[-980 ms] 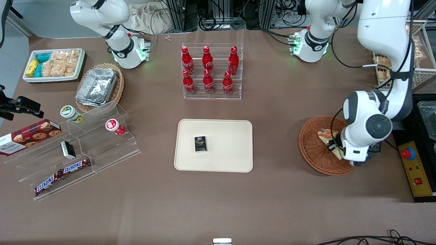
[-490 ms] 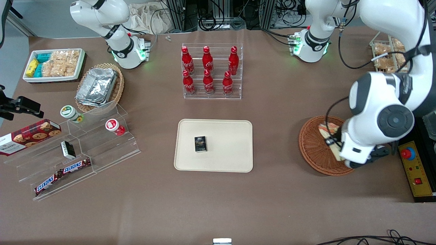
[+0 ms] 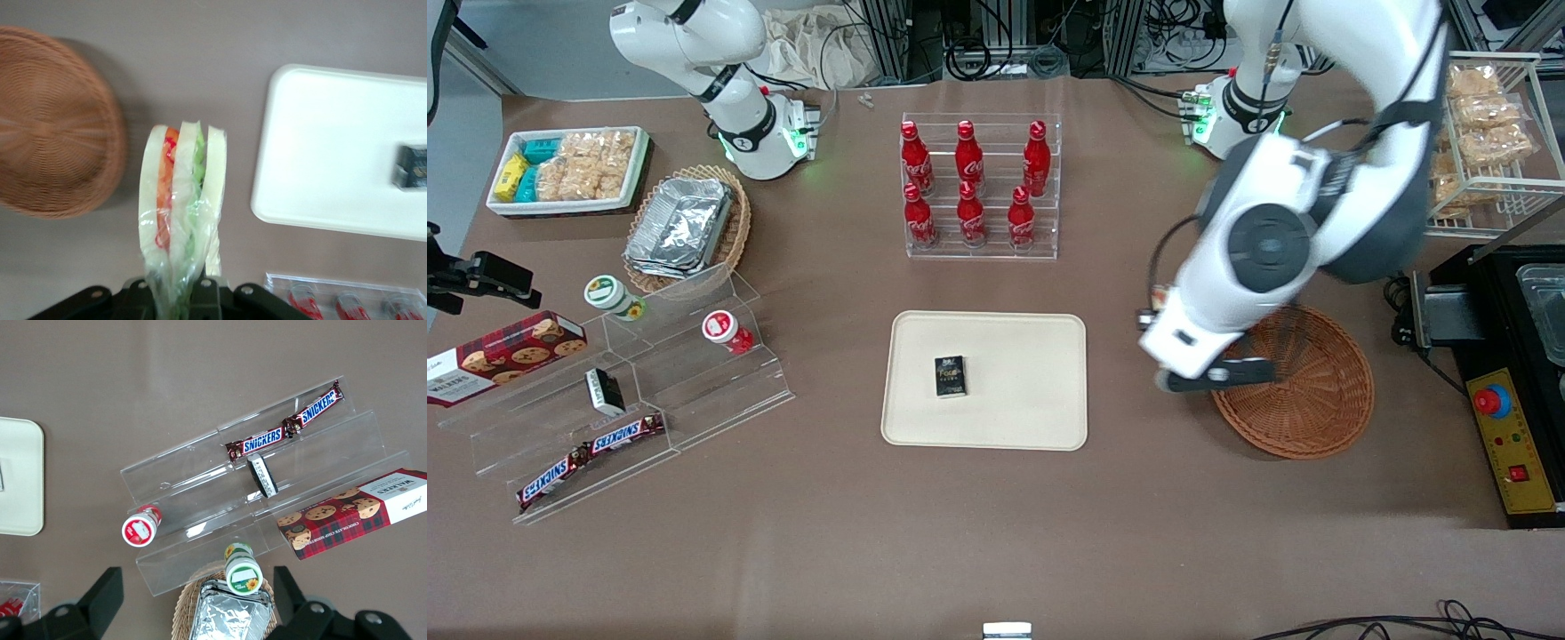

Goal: Place sandwich from basket to tray
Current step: 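Lift the sandwich and carry it toward the cream tray, then lower the held sandwich onto the cream tray beside the black item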

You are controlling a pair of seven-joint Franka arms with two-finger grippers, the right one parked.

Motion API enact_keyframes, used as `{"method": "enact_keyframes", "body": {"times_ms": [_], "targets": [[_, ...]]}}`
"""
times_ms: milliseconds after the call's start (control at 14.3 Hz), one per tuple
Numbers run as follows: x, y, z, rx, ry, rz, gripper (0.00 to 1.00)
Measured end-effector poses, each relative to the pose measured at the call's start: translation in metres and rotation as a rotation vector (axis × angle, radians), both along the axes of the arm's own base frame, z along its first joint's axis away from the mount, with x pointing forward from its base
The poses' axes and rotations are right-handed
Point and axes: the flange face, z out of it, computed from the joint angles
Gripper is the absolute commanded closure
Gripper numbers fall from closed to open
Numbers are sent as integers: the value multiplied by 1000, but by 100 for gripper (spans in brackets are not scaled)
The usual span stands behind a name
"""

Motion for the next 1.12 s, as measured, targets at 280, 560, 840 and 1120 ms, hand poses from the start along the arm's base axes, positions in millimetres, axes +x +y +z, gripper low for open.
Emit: {"method": "enact_keyframes", "body": {"times_ms": [280,560,840,1120], "targets": [[-4,-80,-76,-45,9,-99,100],[-12,-117,-145,-10,-5,-171,100],[-10,-120,-179,-13,-8,-178,100],[-12,-120,-198,-10,-1,-184,53]]}}
